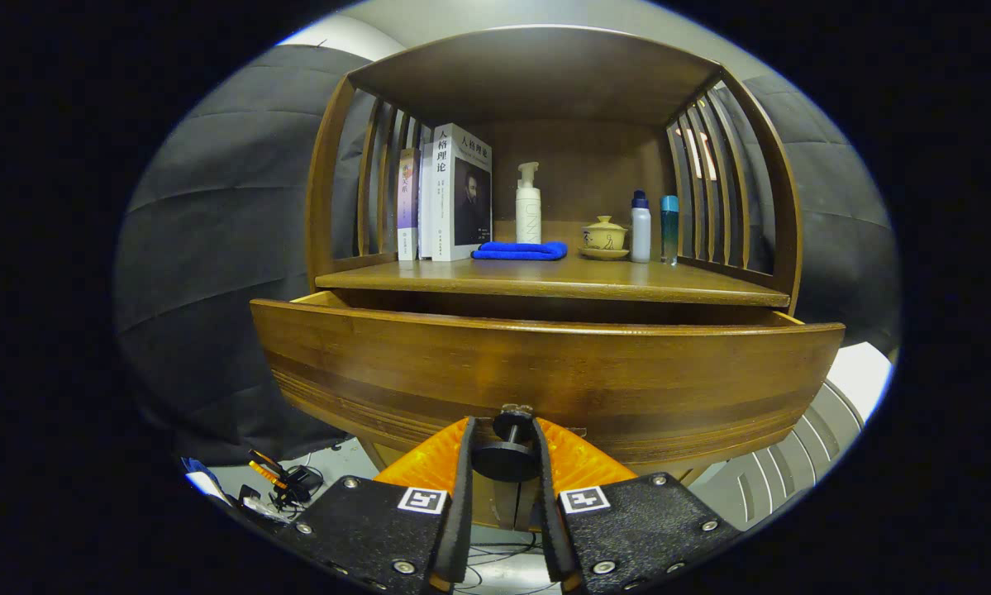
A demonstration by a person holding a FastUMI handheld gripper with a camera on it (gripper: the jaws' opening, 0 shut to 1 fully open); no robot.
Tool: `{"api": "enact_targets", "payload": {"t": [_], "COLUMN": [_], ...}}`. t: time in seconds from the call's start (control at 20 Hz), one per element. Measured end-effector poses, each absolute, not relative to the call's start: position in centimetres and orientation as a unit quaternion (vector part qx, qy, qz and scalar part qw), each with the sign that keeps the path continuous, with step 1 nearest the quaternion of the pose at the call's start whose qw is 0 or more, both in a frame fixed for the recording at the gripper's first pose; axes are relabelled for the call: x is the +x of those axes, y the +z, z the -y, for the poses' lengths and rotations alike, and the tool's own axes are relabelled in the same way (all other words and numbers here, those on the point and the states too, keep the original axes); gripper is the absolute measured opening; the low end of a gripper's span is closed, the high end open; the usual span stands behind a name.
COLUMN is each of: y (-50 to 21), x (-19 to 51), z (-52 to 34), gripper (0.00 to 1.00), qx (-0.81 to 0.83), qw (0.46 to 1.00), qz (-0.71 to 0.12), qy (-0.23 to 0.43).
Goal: Pull open the drawer, take out the items inside it, and place them on the countertop above the cabinet.
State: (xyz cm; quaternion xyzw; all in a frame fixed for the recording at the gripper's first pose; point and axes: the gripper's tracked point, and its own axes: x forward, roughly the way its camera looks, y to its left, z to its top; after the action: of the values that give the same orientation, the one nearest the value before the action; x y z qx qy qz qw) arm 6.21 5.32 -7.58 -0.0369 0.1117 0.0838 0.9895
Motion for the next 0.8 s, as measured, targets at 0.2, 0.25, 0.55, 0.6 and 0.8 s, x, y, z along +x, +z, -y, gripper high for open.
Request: {"api": "enact_targets", "payload": {"t": [0.2, 0.25, 0.55, 0.6, 0.8], "y": [-7.6, -7.6, -8.0, -8.0, -8.2], "x": [4.3, 3.7, 0.5, -0.1, -2.4], "z": [-5.4, -5.4, -5.3, -5.4, -5.8], "gripper": [0.36, 0.36, 0.36, 0.36, 0.36], "qx": [-0.045, -0.044, -0.051, -0.052, -0.050], "qw": [0.990, 0.990, 0.990, 0.990, 0.989], "qz": [-0.104, -0.100, -0.090, -0.092, -0.091], "qy": [0.087, 0.088, 0.093, 0.096, 0.107]}}
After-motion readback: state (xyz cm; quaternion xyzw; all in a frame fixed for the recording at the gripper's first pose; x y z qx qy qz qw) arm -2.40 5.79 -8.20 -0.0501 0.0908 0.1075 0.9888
